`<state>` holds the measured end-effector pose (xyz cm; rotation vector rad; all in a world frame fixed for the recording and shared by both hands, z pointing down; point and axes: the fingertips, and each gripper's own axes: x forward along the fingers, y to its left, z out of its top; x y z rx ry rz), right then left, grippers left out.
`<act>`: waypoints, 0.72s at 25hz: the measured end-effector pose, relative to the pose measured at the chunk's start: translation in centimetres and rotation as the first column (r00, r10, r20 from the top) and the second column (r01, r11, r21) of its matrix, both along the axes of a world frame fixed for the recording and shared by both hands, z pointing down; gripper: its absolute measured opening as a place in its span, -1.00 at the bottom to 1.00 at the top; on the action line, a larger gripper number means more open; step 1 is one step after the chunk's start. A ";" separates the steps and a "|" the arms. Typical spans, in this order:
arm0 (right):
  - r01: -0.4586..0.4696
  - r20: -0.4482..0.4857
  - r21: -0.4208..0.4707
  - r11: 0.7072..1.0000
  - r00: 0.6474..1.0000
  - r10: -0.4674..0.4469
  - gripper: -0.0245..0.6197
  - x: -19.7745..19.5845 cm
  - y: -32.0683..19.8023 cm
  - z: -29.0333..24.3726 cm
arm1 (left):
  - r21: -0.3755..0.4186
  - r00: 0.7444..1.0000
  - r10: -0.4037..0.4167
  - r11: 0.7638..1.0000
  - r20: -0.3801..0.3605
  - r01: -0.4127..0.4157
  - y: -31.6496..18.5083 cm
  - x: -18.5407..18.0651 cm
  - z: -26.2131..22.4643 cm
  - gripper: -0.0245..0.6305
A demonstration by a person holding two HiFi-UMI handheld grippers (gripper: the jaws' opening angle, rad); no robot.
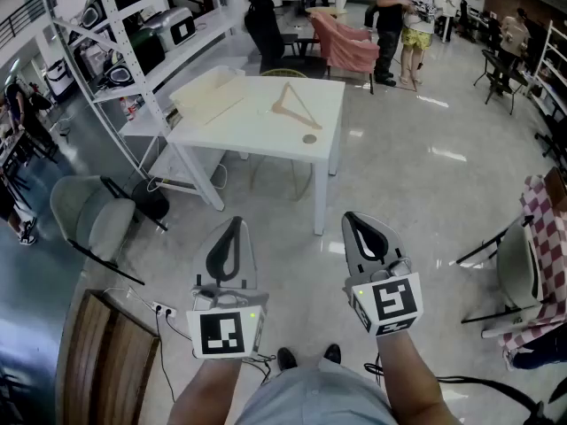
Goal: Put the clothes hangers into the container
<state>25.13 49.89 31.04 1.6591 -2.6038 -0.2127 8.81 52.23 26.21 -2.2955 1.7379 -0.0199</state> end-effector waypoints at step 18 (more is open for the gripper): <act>0.049 0.014 -0.039 0.998 0.999 -0.048 -0.89 4.2 -2.1 2.1 | -0.015 0.999 -0.038 0.999 0.022 0.039 -1.1 4.3 2.1 -0.89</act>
